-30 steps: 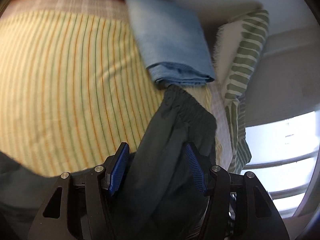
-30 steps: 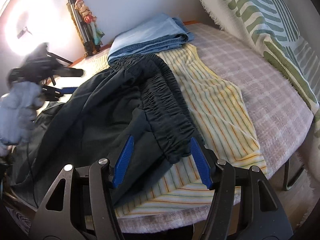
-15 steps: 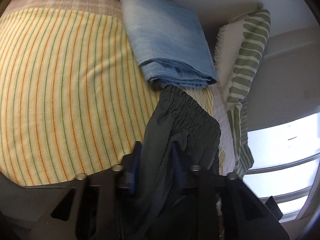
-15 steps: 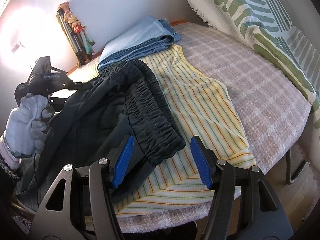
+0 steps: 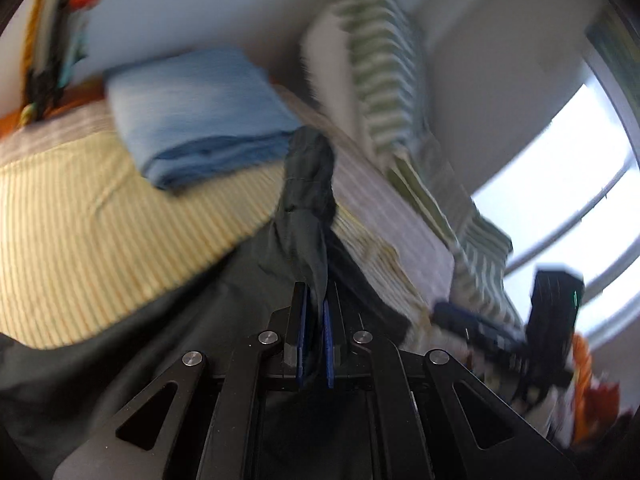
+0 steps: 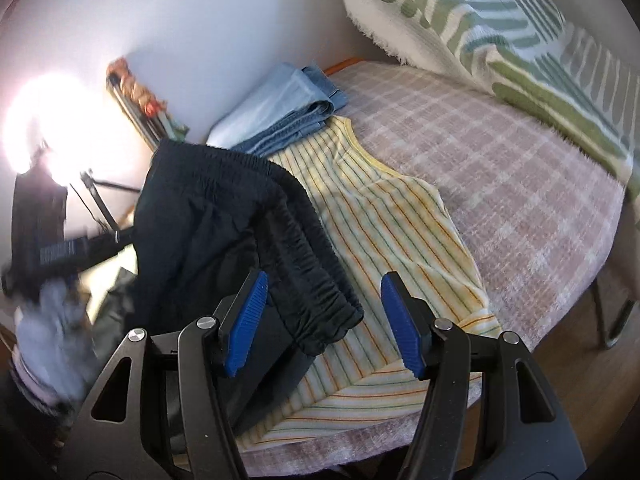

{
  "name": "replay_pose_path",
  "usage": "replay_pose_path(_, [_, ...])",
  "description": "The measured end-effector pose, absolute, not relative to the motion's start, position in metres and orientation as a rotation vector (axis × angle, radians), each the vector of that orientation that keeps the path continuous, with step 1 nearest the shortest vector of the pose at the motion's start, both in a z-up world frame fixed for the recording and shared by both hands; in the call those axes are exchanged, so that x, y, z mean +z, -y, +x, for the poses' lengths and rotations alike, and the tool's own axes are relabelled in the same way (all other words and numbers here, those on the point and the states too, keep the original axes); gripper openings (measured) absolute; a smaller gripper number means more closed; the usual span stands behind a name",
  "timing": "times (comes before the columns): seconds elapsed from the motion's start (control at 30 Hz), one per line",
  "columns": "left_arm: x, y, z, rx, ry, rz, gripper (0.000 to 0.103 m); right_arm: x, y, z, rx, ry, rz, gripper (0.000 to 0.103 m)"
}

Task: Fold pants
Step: 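Lift the waistband with the right tool while the left tool grips the trouser leg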

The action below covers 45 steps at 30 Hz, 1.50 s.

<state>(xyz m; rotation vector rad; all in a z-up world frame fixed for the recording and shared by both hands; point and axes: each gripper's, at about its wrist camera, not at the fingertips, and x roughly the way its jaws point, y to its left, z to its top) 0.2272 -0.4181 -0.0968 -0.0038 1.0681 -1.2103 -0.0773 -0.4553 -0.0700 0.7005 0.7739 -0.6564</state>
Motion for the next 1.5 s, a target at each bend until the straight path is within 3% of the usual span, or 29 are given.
replay_pose_path(0.33, [-0.125,0.441,0.180,-1.250,-1.132,0.154,0.008,-0.082,0.474,-0.050,-0.475,-0.742,0.867,0.063])
replay_pose_path(0.63, [-0.095,0.336,0.170,-1.094,-1.019,0.276,0.041,-0.103,0.487,-0.039,-0.413,-0.729,1.011,0.065])
replay_pose_path(0.83, [-0.115,0.267,0.159,-0.962,-1.034,0.363,0.041,-0.092,0.467,-0.051,-0.355,-0.707,1.014,0.066])
replay_pose_path(0.93, [-0.130,0.266,0.148,-0.943,-1.029,0.431,0.041,-0.096,0.464,-0.047,-0.339,-0.717,1.038,0.071])
replay_pose_path(1.13, [-0.147,0.272,0.134,-0.916,-1.002,0.505,0.041,-0.109,0.472,-0.035,-0.504,-0.842,0.936,0.071])
replay_pose_path(1.2, [-0.151,0.271,0.129,-0.901,-0.984,0.555,0.041,-0.110,0.475,-0.033,-0.511,-0.858,0.919,0.067])
replay_pose_path(1.27, [-0.153,0.268,0.129,-0.893,-0.981,0.568,0.040,-0.108,0.477,-0.030,-0.507,-0.873,0.898,0.048])
replay_pose_path(1.33, [-0.156,0.267,0.132,-0.892,-0.988,0.561,0.025,-0.105,0.479,-0.026,-0.494,-0.896,0.870,0.038])
replay_pose_path(1.37, [-0.157,0.268,0.133,-0.897,-0.995,0.564,0.012,-0.104,0.479,-0.024,-0.489,-0.903,0.857,0.034])
replay_pose_path(1.5, [-0.154,0.266,0.133,-0.913,-0.978,0.554,0.004,-0.099,0.487,-0.023,-0.456,-0.921,0.836,0.022])
